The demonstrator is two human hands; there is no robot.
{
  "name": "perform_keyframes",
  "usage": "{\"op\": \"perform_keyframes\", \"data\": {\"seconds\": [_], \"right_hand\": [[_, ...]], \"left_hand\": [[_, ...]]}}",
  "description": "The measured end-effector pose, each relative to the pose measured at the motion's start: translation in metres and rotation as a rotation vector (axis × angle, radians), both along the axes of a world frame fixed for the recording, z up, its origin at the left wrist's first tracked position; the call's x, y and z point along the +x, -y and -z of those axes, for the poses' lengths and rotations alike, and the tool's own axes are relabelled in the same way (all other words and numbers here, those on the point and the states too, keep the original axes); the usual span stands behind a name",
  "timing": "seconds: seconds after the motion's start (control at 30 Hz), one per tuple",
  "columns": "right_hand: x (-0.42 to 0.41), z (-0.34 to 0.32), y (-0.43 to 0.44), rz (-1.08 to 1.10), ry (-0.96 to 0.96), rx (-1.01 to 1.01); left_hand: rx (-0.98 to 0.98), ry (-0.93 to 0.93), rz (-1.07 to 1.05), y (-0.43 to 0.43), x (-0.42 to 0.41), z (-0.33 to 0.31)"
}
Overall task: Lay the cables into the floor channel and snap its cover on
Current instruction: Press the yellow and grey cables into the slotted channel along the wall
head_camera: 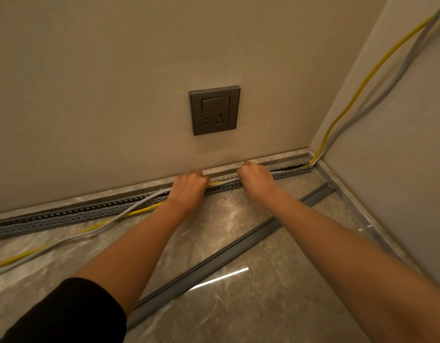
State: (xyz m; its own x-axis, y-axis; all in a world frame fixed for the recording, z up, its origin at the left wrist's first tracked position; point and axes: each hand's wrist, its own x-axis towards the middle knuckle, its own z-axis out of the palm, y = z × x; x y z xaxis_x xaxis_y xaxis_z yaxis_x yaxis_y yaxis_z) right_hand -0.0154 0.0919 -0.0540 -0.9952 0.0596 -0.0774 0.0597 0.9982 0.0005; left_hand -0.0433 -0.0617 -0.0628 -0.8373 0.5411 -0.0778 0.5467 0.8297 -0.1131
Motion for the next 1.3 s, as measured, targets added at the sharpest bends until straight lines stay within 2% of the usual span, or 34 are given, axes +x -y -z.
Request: {"op": "perform_keyframes", "data": {"seconds": [0.13, 0.33, 0.5, 0.77, 0.97, 1.3], "right_hand": [[0.001, 0.002, 0.001, -0.015, -0.015, 0.005], [-0.001, 0.001, 0.0, 0.003, -0.035, -0.015], [-0.005, 0.003, 0.0, -0.004, -0.057, -0.005], [0.007, 0.014, -0.005, -0.081, -0.053, 0.012], [0.006, 0.01, -0.005, -0.084, -0.051, -0.035], [0.001, 0.004, -0.012, -0.001, 0.029, -0.179]], "left_hand": [[-0.039, -0.024, -0.005, -0.001, 0.004, 0.004], [0.074, -0.029, 0.018, -0.011, 0.006, 0.003], [0.062, -0.048, 0.017, -0.017, 0.004, -0.001], [0.253, 0.081, -0.211, -0.023, -0.008, -0.005], [0.03, -0.02, -0.017, -0.029, 0.0, 0.001], [-0.089, -0.018, 0.077, -0.022, 0.002, 0.001]]}}
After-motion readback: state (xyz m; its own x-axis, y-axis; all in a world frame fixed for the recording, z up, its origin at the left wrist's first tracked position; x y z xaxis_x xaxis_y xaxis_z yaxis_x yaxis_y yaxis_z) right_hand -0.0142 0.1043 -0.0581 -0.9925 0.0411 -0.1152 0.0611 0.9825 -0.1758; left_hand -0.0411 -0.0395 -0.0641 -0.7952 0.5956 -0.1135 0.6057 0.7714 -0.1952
